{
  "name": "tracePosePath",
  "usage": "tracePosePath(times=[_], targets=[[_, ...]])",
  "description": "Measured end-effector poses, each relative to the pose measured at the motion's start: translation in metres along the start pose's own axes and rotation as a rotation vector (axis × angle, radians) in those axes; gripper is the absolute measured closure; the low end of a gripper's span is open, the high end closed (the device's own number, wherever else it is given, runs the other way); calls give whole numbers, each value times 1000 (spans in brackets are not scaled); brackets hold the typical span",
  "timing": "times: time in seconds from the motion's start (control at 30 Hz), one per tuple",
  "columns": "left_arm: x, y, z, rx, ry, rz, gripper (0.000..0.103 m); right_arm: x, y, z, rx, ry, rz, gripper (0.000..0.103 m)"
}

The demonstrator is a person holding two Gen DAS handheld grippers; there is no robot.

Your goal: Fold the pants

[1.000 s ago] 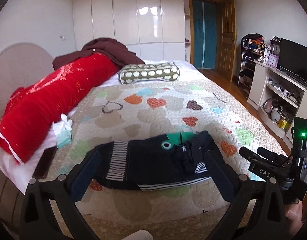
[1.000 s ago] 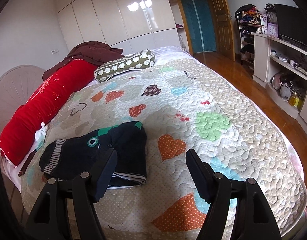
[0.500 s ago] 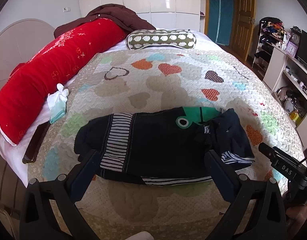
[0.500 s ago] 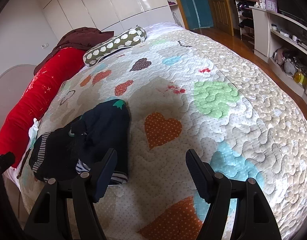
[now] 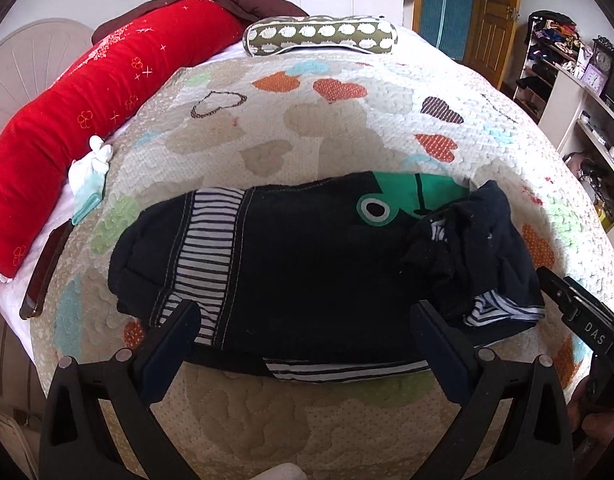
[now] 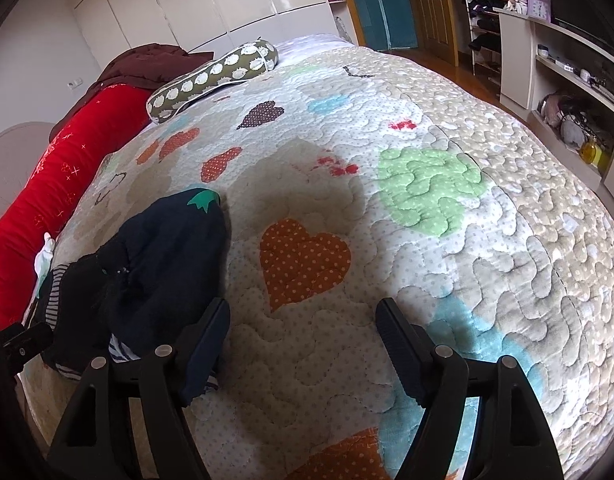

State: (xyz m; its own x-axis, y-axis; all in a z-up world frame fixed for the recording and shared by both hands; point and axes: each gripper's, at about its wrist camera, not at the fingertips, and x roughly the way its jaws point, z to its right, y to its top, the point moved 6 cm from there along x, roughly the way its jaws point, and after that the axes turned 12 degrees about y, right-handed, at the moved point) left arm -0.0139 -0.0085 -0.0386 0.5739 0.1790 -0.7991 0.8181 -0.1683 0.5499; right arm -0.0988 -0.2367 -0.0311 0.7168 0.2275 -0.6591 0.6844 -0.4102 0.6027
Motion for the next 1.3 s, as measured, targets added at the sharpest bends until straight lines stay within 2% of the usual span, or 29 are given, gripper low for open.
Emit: tracePosePath(times=[0.2, 0.37, 0.5, 0.67, 0.8, 0.83, 0.87, 0.9, 0.97, 1.13, 1.23, 1.3], targets=[[16, -7, 4, 3, -2, -36, 0, 5, 1, 1, -1, 9, 8, 19], [33, -26, 9, 11, -6, -85, 0, 6, 0, -3, -37, -9, 0, 18], [37, -33, 9, 2, -19, -74, 0, 6, 2, -4, -50, -13, -19, 19], [47, -43, 3, -38, -118, -98, 0, 6, 8, -5, -43, -30, -43, 19], [40, -49, 0, -11, -170, -99, 0, 10, 18, -19, -73, -37, -78, 19], [35, -49, -5, -37, -200, -93, 4, 12, 23, -25, -85, -33, -88, 19], [28, -49, -11, -71, -250, -84, 8, 15, 29, -36, -104, -25, -99, 19], [23, -49, -17, -95, -296, -77, 17, 17, 35, -48, -127, -13, -108, 19], [11, -47, -35, -152, -361, -54, 19, 22, 46, -77, -183, 21, -128, 19], [6, -45, -108, -374, -431, -25, 19, 58, 59, -172, -327, 146, -259, 19], [15, -52, -155, -525, -461, -37, 19, 94, 48, -238, -377, 269, -396, 19], [23, -61, -181, -602, -461, -60, 19, 117, 37, -275, -409, 321, -472, 19]])
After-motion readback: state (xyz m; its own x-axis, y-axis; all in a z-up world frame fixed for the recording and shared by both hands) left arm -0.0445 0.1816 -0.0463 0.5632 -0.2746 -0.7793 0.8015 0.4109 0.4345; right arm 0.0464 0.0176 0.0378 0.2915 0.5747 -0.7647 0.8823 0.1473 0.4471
